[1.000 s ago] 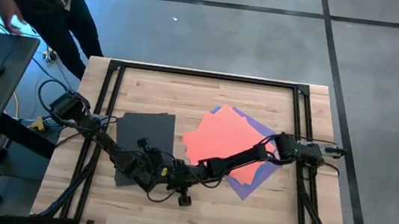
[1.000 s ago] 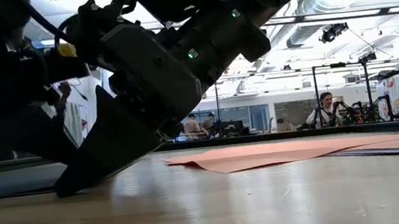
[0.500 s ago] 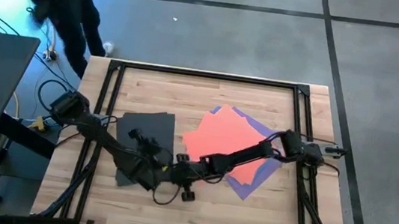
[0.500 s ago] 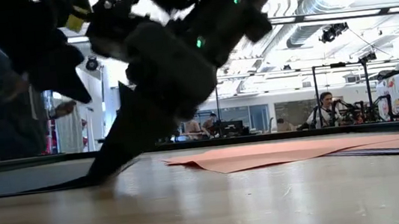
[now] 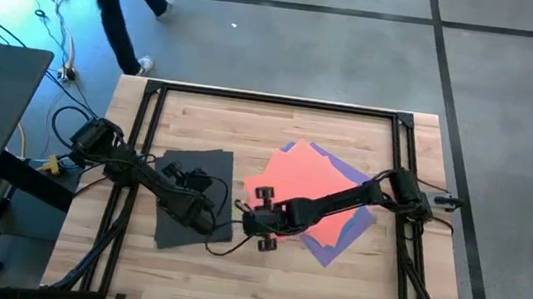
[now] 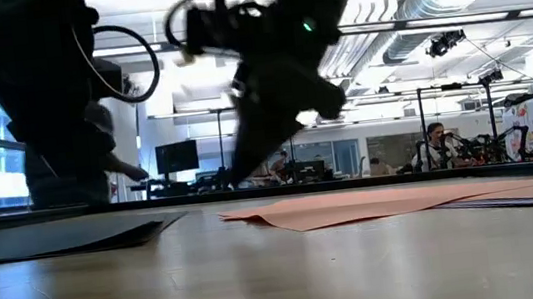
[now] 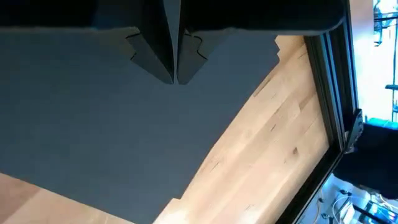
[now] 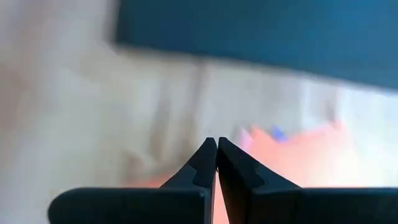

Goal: Organize paper
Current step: Stack the right black paper on top of the left black paper

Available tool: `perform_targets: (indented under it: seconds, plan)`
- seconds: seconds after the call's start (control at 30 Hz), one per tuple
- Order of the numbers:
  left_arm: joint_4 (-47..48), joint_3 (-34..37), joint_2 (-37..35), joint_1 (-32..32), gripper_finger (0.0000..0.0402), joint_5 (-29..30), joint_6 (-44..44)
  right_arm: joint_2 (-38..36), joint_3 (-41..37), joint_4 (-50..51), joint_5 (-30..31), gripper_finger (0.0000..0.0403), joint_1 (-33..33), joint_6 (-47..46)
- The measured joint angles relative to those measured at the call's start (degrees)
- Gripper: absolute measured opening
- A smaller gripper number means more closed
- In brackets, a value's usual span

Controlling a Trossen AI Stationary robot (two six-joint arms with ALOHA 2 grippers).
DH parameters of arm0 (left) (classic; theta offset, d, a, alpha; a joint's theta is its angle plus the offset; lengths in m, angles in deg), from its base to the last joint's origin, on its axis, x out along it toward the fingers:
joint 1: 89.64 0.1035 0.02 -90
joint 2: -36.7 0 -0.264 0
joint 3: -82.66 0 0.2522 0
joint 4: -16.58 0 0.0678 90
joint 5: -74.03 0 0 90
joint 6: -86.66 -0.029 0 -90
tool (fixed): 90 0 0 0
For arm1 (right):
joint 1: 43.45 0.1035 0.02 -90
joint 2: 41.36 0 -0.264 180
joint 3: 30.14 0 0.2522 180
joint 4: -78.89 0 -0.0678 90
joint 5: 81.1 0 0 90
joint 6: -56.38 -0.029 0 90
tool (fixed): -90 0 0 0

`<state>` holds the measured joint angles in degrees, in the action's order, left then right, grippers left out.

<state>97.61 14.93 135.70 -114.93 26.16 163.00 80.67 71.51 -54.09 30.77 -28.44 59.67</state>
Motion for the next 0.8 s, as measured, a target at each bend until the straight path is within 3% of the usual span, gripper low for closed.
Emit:
perform_targets:
  seconds: [0.17, 0.33, 0.4, 0.47, 0.53, 0.6, 0.7, 0.8]
  plan:
    - [-1.6, 0.0, -1.0, -0.4, 0.0000, -0.8, -2.0, -5.5, -5.2, 2.9, 2.2, 0.0000, -2.0, -0.9]
    - [-6.2, 0.0, -2.4, -1.6, 0.0000, 0.2, -7.8, -20.6, -19.7, -0.4, 1.9, 0.0000, -3.0, -4.3]
    - [-8.5, 0.0, -3.2, -2.2, 0.0000, 1.2, -11.3, -27.5, -27.5, -7.7, -1.3, 0.0000, -2.4, -7.1]
    - [-11.9, 0.0, -3.8, -2.7, 0.0000, 2.1, -16.1, -33.3, -36.3, -19.7, -9.1, 0.0000, -1.2, -10.6]
    - [-15.9, 0.0, -4.1, -3.2, 0.0000, 2.5, -21.8, -36.6, -45.2, -35.7, -17.0, 0.0000, 0.1, -14.3]
    - [-21.5, 0.0, -4.1, -3.4, 0.0000, 2.5, -27.3, -36.9, -52.2, -53.0, -20.5, 0.0000, 1.6, -16.6]
    - [-31.3, 0.0, -3.9, -3.1, 0.0000, 1.4, -36.1, -34.2, -56.1, -68.3, -18.6, 0.0000, 2.6, -16.7]
    - [-38.9, 0.0, -3.6, -2.7, 0.0000, 0.2, -44.8, -30.7, -54.0, -68.4, -12.1, 0.0003, 2.5, -13.8]
